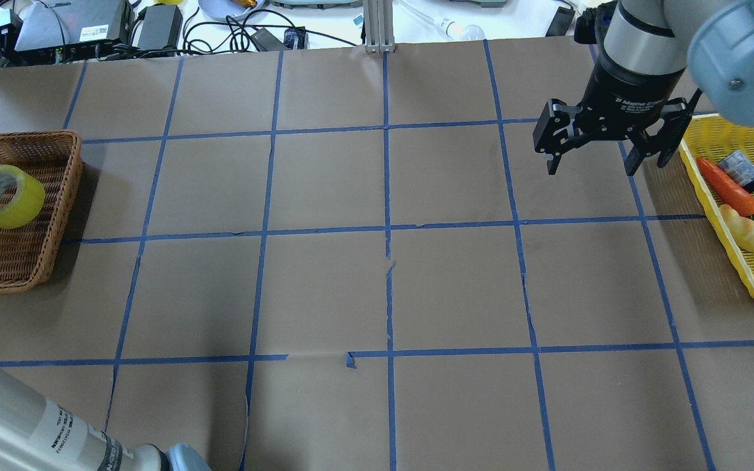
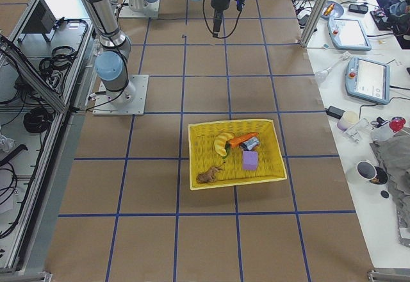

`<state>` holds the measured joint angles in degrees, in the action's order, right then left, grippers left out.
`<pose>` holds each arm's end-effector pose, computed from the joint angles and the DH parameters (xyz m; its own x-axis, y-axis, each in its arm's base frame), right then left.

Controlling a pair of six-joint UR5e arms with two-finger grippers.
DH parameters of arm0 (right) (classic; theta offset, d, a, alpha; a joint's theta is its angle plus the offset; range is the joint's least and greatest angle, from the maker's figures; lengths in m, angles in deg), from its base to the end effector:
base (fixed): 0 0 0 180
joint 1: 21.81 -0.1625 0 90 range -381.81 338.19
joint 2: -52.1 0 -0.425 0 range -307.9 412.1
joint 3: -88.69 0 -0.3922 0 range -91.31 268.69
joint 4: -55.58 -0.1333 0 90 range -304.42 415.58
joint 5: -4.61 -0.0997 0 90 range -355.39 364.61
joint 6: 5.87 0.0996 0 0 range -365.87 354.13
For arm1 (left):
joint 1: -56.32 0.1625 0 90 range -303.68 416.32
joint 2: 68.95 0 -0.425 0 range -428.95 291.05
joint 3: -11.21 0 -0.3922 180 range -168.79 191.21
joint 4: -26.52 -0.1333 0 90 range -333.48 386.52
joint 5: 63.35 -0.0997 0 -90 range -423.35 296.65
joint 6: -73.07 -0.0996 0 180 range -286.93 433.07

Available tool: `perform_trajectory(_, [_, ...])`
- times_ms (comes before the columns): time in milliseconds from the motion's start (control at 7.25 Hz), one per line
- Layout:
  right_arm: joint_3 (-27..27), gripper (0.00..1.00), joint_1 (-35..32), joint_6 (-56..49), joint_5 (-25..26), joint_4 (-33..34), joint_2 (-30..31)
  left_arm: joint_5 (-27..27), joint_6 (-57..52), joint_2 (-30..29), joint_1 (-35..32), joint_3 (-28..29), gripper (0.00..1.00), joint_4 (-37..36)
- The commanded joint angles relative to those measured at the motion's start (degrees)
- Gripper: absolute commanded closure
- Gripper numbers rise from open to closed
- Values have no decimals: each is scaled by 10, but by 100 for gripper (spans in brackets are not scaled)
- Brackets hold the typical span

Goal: Transfer tape with both arms
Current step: 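Release the tape roll into the wicker basket with the left gripper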

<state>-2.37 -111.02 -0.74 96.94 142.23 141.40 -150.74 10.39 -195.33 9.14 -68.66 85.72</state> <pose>0.1225 -0.4894 0.4674 -0.9939 0.0992 0.0483 0.1030 0.9910 0.0851 0.3822 -0.6153 0.2399 -0.9394 0.3392 -0.0496 0.3422 0.9365 -0.0767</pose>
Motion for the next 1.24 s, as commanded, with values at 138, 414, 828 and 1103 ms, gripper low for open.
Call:
perform_trajectory(138, [-2,0,-1,4,-3,3,-1,9,5,-16,1,4,19,-15])
perform_trajectory(414, [-2,0,0,2,-2,4,-1,38,65,31,-57,19,0,4])
perform_trajectory(828, [-5,0,-1,5,-1,4,-1,-29,222,145,-197,34,0,191])
perform_trajectory(1103, [-6,0,1,2,1,4,-3,-37,423,200,-316,19,0,220])
